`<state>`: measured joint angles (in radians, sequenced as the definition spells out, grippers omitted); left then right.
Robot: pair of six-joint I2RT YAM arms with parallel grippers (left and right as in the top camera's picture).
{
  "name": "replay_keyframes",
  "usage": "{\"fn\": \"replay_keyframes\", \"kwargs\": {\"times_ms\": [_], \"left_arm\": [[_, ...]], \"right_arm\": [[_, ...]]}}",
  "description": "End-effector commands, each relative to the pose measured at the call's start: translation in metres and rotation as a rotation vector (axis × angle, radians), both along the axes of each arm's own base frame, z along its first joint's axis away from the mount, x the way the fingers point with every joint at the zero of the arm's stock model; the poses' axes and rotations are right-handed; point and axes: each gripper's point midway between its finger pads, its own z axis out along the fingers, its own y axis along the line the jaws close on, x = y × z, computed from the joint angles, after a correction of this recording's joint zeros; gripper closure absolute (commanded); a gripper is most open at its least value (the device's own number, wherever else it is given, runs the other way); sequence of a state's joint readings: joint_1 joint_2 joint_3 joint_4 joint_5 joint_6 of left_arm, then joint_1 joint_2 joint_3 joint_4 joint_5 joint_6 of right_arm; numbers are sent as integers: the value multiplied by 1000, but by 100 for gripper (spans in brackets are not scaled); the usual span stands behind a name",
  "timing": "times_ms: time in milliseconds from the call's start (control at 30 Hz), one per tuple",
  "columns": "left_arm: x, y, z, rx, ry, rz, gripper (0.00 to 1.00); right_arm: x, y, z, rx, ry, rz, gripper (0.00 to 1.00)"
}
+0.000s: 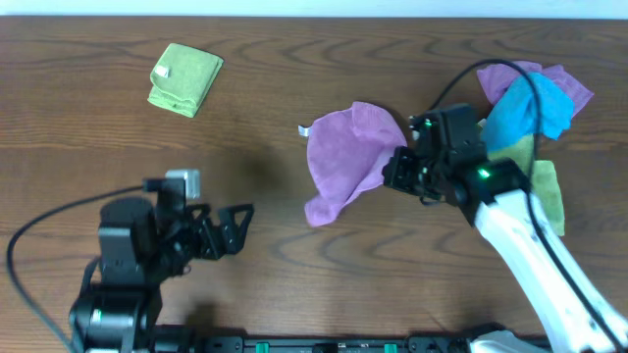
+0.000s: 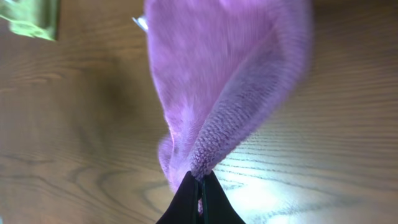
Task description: Fold the cloth
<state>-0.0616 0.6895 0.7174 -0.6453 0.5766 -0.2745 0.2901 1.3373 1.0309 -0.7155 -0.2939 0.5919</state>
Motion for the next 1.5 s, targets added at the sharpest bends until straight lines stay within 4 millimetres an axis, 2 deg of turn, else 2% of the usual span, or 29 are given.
{"fn": "replay_keyframes", "kwargs": {"times_ms": [0, 200, 433, 567, 633, 700, 800, 833, 900, 1033, 1133, 1300, 1467], "left_arm": [[3, -19, 5, -145, 90, -47, 5], [20, -20, -15, -289, 319, 105, 5], [21, -29, -33, -352, 469, 111, 5], [21, -33, -40, -393, 549, 129, 5], [21, -33, -43, -398, 569, 138, 5], [21, -34, -44, -402, 578, 135, 5], [22, -34, -45, -401, 581, 136, 5], [22, -34, -45, -401, 581, 136, 5], [22, -34, -45, -401, 581, 136, 5], [22, -34, -45, -401, 580, 136, 5], [22, -34, -45, -401, 580, 136, 5], [20, -36, -43, -414, 585, 121, 5], [18, -39, -40, -430, 591, 101, 5]], "right_arm": [[-2, -17, 9, -69, -48, -29, 99], [-19, -28, 1, -133, 9, -18, 99], [-37, -76, -15, -373, 95, -136, 99], [-43, -105, -16, -485, 121, -262, 98], [-43, -117, -15, -522, 121, -311, 87], [-42, -125, -15, -538, 120, -336, 68], [-40, -133, -14, -541, 120, -364, 54], [-38, -133, -13, -541, 113, -360, 47], [-29, -127, -11, -538, 71, -291, 42], [0, -89, -1, -431, -82, -52, 48], [19, -75, -1, -389, -146, 10, 49], [45, -47, -26, -336, -174, 163, 40], [66, -24, -66, -330, -168, 247, 36]]}}
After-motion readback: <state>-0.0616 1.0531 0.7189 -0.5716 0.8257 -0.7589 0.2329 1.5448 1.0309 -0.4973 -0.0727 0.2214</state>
